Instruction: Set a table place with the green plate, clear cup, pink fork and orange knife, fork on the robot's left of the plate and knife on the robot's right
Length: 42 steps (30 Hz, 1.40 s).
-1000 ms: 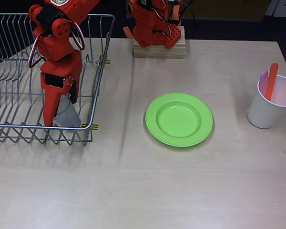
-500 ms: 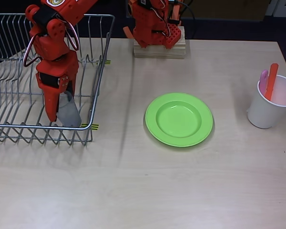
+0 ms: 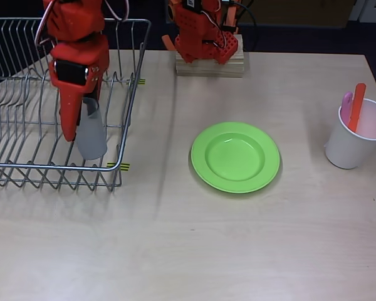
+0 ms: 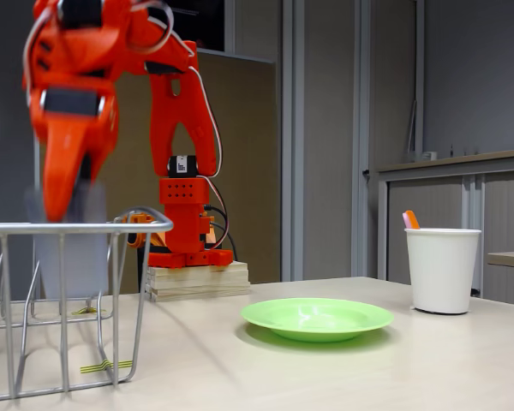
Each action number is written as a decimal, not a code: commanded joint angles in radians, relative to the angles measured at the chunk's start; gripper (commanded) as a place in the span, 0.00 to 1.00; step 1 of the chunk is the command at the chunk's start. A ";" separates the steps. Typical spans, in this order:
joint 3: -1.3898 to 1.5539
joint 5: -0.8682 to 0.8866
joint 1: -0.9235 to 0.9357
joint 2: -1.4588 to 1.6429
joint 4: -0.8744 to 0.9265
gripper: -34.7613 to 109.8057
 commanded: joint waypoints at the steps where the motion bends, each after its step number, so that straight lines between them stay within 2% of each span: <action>1: -0.023 -0.040 -0.026 0.172 0.037 0.42; 6: -0.038 -0.066 -0.112 0.298 0.048 0.41; 11: -0.071 0.028 -0.302 0.261 0.041 0.42; 17: -0.161 0.258 -0.538 0.049 0.005 0.42; 24: -0.229 0.566 -0.721 -0.198 -0.055 0.44; 30: -0.195 0.729 -0.782 -0.299 -0.072 0.44; 42: -0.281 0.747 -0.785 -0.434 -0.049 0.46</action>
